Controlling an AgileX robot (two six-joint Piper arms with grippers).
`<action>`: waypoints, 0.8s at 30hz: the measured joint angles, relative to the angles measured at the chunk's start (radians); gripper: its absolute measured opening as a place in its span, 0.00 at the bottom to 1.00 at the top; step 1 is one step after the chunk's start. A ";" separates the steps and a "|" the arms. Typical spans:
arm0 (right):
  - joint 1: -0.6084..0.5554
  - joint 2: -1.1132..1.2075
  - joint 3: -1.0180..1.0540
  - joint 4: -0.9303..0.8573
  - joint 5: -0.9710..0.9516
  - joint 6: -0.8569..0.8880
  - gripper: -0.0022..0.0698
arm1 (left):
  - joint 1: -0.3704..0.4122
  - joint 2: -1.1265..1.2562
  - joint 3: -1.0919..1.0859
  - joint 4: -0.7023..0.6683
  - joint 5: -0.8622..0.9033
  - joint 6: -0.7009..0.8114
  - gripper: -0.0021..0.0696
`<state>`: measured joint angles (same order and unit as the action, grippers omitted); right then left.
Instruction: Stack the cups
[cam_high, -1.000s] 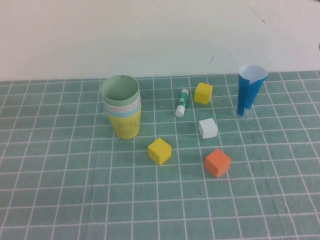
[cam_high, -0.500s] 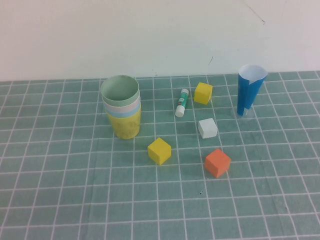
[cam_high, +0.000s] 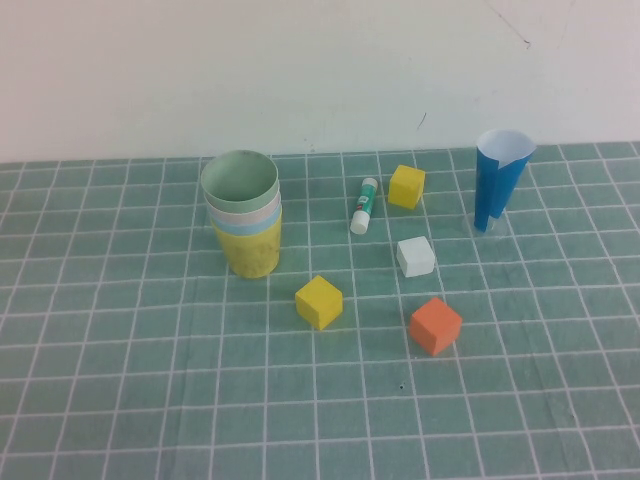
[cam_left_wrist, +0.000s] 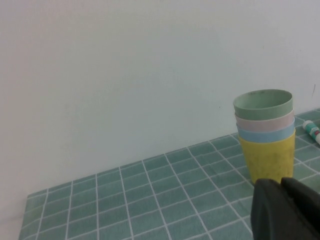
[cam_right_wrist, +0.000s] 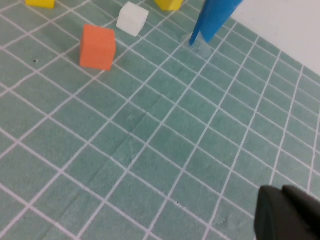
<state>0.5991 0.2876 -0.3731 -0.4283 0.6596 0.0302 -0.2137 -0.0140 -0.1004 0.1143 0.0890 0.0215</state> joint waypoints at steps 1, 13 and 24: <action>0.000 -0.003 0.004 0.005 0.002 0.002 0.03 | 0.000 0.000 0.000 0.000 0.003 0.000 0.03; 0.000 -0.003 0.013 0.018 0.024 0.007 0.03 | 0.000 0.000 0.000 -0.002 0.012 0.000 0.03; 0.000 -0.003 0.013 0.020 0.025 0.008 0.03 | 0.033 0.000 0.065 -0.085 -0.015 -0.005 0.03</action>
<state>0.5991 0.2848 -0.3600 -0.4088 0.6842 0.0384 -0.1810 -0.0140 -0.0353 0.0295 0.0742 0.0169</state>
